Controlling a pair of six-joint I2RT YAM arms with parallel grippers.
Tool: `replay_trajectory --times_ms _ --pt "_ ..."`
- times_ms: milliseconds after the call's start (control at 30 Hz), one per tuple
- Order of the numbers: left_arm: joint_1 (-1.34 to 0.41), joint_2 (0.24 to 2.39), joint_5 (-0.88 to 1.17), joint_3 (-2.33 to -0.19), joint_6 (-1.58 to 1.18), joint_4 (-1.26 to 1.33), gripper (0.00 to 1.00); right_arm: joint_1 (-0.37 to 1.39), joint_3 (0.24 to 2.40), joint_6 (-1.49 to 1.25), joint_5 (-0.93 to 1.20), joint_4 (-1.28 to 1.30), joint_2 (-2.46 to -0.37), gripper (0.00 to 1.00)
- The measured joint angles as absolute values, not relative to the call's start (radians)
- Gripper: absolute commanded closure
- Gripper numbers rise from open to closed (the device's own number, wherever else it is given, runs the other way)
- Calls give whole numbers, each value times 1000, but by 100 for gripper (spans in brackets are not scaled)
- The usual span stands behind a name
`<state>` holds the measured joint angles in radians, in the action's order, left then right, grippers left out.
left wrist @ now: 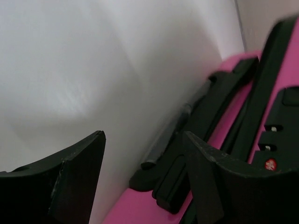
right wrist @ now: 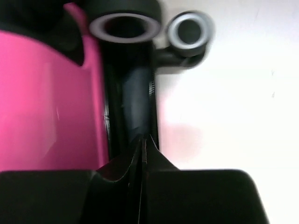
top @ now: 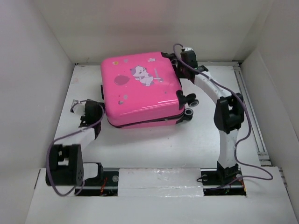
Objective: Pack the luggage
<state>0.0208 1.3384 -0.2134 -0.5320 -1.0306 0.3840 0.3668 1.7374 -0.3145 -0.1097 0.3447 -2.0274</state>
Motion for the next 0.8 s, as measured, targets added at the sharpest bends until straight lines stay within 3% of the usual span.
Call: replay_trajectory --times_ms 67,100,200,233,333,367,400,433,467,567,667,800 --pt "-55 1235 -283 -452 -1061 363 37 351 1902 -279 -110 410 -2114 80" --pt "-110 1173 -321 -417 -1077 339 38 342 1965 -268 -109 439 -2138 67" --pt "-309 973 -388 -338 -1106 218 38 317 2043 -260 -85 462 -2117 49" --pt "-379 911 -381 -327 -1108 178 31 317 2033 -267 -61 461 -2078 38" --pt "-521 772 -361 -331 -1090 54 23 331 1901 -270 7 431 -1883 34" --pt "-534 737 -377 -350 -1082 1 14 336 1837 -273 29 413 -1800 34" --pt "-536 697 -417 -398 -1074 -67 12 336 1773 -276 43 393 -1716 41" --pt "-536 685 -434 -417 -1069 -82 12 332 1715 -284 54 382 -1636 41" --pt "-534 665 -470 -455 -1059 -106 12 324 1622 -299 61 324 -1545 65" --pt "-528 629 -552 -550 -1016 -79 12 304 1329 -351 54 204 -1275 100" --pt "-496 672 -587 -646 -972 1 12 311 1025 -420 14 109 -1062 100" --pt "-332 925 -493 -863 -930 100 14 318 751 -489 -21 71 -974 100"
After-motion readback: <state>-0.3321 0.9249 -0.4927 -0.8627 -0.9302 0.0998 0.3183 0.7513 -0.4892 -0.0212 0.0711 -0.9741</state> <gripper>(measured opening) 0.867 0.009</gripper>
